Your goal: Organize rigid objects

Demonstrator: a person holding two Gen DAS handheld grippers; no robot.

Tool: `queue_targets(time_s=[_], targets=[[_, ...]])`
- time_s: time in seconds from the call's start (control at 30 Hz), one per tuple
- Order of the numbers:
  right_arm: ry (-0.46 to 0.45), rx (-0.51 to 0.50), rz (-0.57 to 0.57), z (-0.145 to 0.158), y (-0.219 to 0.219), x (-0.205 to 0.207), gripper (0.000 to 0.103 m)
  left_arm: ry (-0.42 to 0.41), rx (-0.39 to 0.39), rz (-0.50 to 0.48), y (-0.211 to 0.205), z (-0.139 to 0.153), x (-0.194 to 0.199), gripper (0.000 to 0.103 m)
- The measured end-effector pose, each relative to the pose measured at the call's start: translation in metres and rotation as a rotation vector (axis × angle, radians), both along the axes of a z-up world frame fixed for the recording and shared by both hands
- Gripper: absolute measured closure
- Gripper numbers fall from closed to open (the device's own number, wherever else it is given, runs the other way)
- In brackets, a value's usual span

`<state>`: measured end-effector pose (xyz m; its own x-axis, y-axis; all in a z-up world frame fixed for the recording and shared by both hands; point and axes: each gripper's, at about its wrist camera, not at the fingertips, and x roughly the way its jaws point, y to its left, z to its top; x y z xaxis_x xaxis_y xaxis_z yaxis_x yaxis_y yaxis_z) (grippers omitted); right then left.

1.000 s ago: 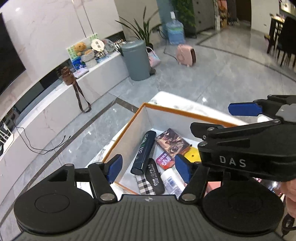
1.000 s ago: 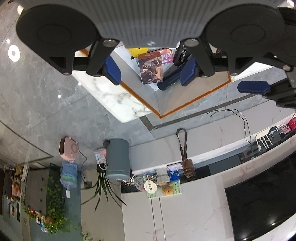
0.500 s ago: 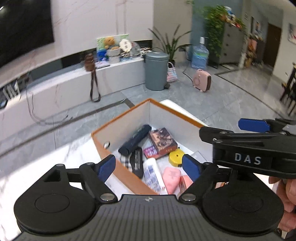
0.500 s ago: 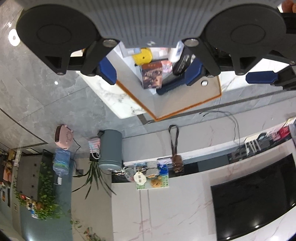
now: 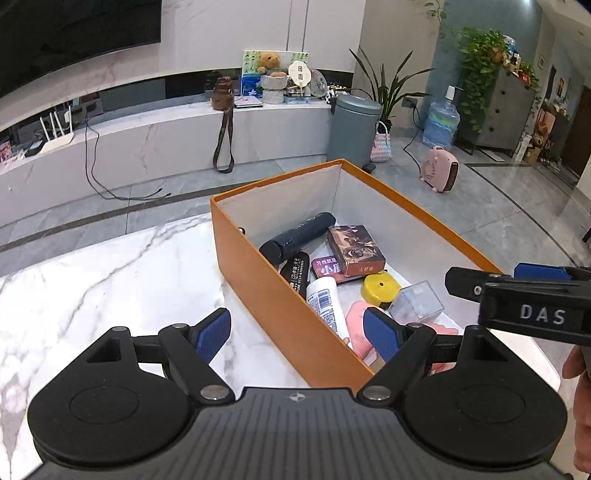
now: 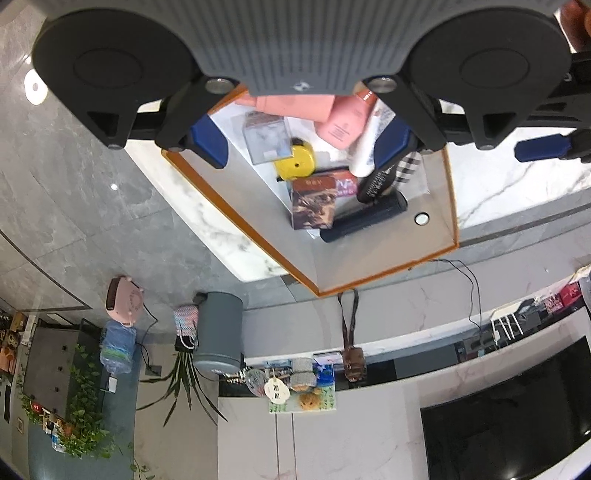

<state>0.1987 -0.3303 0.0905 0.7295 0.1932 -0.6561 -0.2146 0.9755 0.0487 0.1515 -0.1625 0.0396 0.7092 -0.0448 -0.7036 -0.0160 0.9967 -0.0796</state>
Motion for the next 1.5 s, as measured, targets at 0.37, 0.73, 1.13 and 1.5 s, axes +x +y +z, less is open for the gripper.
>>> queue_targets(time_s=[0.37,0.73,1.13,1.5], targets=[[0.001,-0.063,0.002,-0.004,0.006,0.003,0.017,0.001,0.010,0.017,-0.003,0.003,0.001,0.008],[0.000,-0.085,-0.004,-0.005,0.008,0.002,0.017,0.007,0.010,0.011,-0.005,0.001,0.002,0.008],[-0.003,-0.087,-0.015,-0.003,0.005,0.002,0.017,0.002,0.025,0.002,-0.011,0.006,0.003,0.007],[-0.003,-0.087,-0.014,-0.004,0.005,0.003,0.017,-0.003,0.032,-0.004,-0.014,0.010,0.005,0.007]])
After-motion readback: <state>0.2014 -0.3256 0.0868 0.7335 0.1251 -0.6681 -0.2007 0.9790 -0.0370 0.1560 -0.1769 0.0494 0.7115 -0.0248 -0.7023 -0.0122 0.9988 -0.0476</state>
